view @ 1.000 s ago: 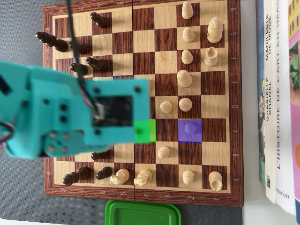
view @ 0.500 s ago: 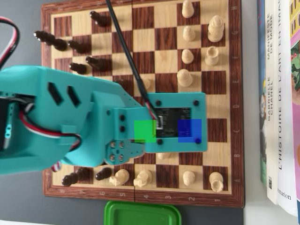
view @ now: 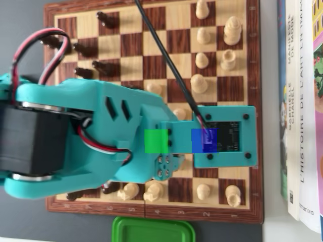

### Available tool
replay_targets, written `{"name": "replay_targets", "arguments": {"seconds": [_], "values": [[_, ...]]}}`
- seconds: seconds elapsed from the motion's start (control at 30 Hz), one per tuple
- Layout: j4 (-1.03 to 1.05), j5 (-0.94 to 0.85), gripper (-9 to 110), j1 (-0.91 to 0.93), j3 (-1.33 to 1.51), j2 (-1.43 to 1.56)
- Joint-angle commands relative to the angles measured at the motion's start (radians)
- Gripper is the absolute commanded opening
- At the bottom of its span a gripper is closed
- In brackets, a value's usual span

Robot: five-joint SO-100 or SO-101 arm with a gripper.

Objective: Play chess

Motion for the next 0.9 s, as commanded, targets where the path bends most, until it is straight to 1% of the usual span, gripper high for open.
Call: {"name": "replay_targets", "arguments": {"seconds": [0.0,0.4,0.87], "values": [[-0.002,-0.003,13,0.002,-0.074,-0.014],[-0.002,-0.003,13,-0.002,-0.179,-0.15],[-0.003,-0.003,13,-0.026,-0.222,-0.212]]}}
